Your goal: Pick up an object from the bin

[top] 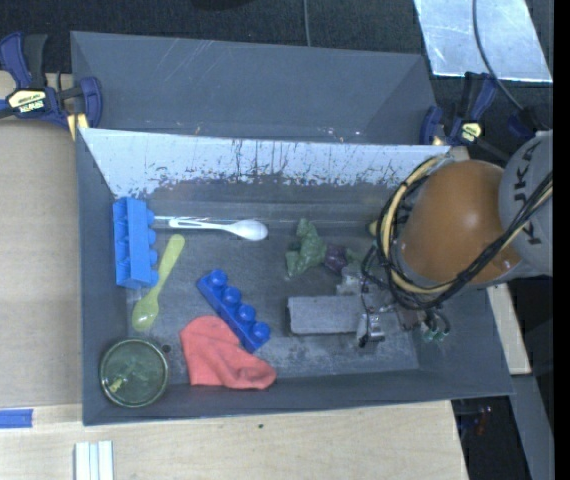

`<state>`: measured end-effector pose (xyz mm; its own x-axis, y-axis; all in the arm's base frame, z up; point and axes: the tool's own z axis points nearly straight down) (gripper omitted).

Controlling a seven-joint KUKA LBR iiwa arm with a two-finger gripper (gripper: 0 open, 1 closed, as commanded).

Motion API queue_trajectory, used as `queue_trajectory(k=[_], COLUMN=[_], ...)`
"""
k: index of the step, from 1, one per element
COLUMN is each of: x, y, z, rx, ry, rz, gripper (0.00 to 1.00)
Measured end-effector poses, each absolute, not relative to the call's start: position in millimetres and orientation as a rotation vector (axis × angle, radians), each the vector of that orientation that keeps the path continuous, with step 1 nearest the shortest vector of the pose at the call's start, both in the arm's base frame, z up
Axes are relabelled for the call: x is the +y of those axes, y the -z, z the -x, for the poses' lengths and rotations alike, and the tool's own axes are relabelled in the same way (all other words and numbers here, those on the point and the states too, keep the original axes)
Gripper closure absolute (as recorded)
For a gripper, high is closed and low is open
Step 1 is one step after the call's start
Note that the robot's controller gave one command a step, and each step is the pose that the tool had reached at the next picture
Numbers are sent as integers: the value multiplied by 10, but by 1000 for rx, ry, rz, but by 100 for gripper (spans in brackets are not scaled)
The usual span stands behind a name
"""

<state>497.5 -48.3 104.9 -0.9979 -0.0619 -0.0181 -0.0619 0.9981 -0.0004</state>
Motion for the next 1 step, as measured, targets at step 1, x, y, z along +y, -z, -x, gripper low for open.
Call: queue_trajectory(k=[1], x=[-479], y=[-1169], z=[-4946], rx=[3134], ry=[-3], rz=[98], gripper=[100])
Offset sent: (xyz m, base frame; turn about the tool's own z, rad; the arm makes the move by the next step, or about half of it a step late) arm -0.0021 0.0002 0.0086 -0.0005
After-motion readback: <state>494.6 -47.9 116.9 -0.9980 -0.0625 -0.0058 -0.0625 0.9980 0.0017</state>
